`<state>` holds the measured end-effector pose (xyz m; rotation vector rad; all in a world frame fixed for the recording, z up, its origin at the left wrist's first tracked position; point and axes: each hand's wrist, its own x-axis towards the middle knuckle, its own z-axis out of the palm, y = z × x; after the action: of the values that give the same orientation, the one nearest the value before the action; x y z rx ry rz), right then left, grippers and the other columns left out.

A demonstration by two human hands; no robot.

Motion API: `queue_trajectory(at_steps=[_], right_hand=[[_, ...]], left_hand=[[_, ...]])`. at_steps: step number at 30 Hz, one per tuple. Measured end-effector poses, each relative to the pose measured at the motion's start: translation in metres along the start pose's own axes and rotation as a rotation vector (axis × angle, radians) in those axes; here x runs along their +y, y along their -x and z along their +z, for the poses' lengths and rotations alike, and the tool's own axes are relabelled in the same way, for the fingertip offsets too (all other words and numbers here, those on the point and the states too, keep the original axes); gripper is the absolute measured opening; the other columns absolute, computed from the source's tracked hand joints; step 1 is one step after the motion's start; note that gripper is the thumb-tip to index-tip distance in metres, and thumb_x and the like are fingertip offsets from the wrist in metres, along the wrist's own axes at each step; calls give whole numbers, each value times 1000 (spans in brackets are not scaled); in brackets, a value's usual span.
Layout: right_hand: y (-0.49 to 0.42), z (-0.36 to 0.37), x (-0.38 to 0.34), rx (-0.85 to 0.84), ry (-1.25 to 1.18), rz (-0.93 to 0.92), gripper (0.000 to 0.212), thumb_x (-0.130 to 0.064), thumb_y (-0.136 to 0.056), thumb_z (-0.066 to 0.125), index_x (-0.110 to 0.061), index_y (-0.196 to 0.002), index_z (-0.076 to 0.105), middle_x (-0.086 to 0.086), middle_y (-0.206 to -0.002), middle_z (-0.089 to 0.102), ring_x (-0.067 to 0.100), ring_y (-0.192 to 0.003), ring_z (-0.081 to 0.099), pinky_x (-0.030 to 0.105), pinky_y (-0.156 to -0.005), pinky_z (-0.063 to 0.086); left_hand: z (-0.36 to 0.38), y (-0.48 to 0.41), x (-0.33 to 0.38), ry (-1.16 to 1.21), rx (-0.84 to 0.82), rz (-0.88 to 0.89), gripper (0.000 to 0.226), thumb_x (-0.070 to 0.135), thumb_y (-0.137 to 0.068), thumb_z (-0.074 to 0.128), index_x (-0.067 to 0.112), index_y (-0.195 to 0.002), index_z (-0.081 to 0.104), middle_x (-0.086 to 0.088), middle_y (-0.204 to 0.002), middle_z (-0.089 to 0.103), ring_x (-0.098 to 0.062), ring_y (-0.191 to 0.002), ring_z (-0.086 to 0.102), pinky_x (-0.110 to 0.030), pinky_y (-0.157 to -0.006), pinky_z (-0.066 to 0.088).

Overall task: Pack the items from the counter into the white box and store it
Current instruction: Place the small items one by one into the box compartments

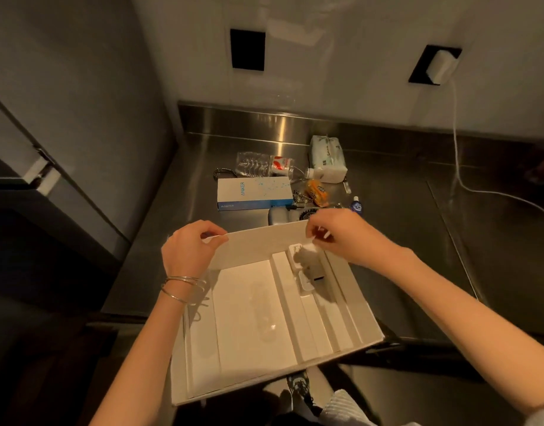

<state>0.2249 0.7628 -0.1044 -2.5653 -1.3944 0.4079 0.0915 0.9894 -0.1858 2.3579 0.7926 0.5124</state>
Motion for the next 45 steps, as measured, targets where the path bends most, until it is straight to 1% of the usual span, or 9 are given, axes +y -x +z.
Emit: queue_trajectory(at_steps=[5, 12, 18, 23, 31, 35, 38, 41, 45], right_hand=[[-62, -28, 39, 101, 65, -93, 18, -10, -84, 63, -14, -101, 66, 4, -111, 63, 19, -105, 58, 30, -89, 50], [-166, 36, 65, -317, 359, -367, 40, -7, -83, 62, -23, -119, 59, 4, -126, 58, 26, -116, 52, 39, -97, 47], [-188, 69, 71, -335, 635, -572, 54, -17, -83, 64, -29, -132, 44, 1, -138, 45, 24, -123, 38, 33, -94, 45], [-183, 63, 80, -199, 429, -409, 60, -37, -74, 71, -25, -126, 44, 8, -124, 52, 25, -111, 47, 36, -90, 46], [-99, -1, 76, 96, -172, -155, 60, -21, -69, 78, -13, -120, 47, 8, -121, 51, 21, -107, 51, 26, -83, 46], [-26, -17, 58, -29, -402, -232, 65, -25, -71, 74, -20, -128, 45, -3, -126, 49, 7, -114, 47, 14, -93, 41], [20, -6, 38, -138, -382, -268, 59, -39, -68, 67, -33, -123, 48, -16, -119, 51, 0, -112, 43, 10, -92, 38], [42, 20, 18, -224, -163, -233, 56, -32, -72, 70, -33, -124, 48, -22, -114, 48, -4, -101, 41, 12, -86, 39], [49, 59, 3, -364, 139, -100, 50, -33, -76, 66, -28, -122, 48, -8, -117, 56, 12, -96, 56, 30, -80, 52]], left_hand=[[1, -2, 7, -12, 1, -27, 10, 33, -80, 67, 24, -84, 70, 2, -86, 70, -8, -76, 54, -15, -61, 40], [-2, -1, 11, -48, -8, -96, 6, 36, -78, 68, 30, -79, 70, 9, -83, 69, -7, -76, 57, -13, -61, 40], [-1, -3, 13, -71, -11, -150, 8, 34, -79, 68, 27, -82, 72, 7, -89, 70, -6, -77, 55, -10, -64, 39], [1, -3, 12, -81, 6, -143, 8, 34, -79, 67, 28, -81, 71, 7, -88, 70, -6, -77, 56, -10, -65, 40], [1, -3, 12, -52, 9, -113, 8, 33, -79, 68, 26, -82, 70, 4, -86, 69, -8, -77, 56, -26, -71, 51], [0, -1, 10, -29, 4, -88, 12, 34, -80, 67, 25, -86, 71, 2, -89, 70, -9, -79, 57, -25, -70, 50], [0, -1, 6, -15, -8, -70, 13, 33, -81, 65, 24, -88, 71, 1, -90, 71, -10, -79, 57, -24, -69, 48], [0, -2, 6, -6, -12, -63, 14, 34, -82, 64, 24, -90, 70, 0, -92, 71, -10, -80, 54, -24, -69, 47], [1, -3, 3, 3, -17, -41, 16, 35, -83, 63, 24, -91, 70, -1, -94, 71, -10, -80, 54, -26, -71, 47]])
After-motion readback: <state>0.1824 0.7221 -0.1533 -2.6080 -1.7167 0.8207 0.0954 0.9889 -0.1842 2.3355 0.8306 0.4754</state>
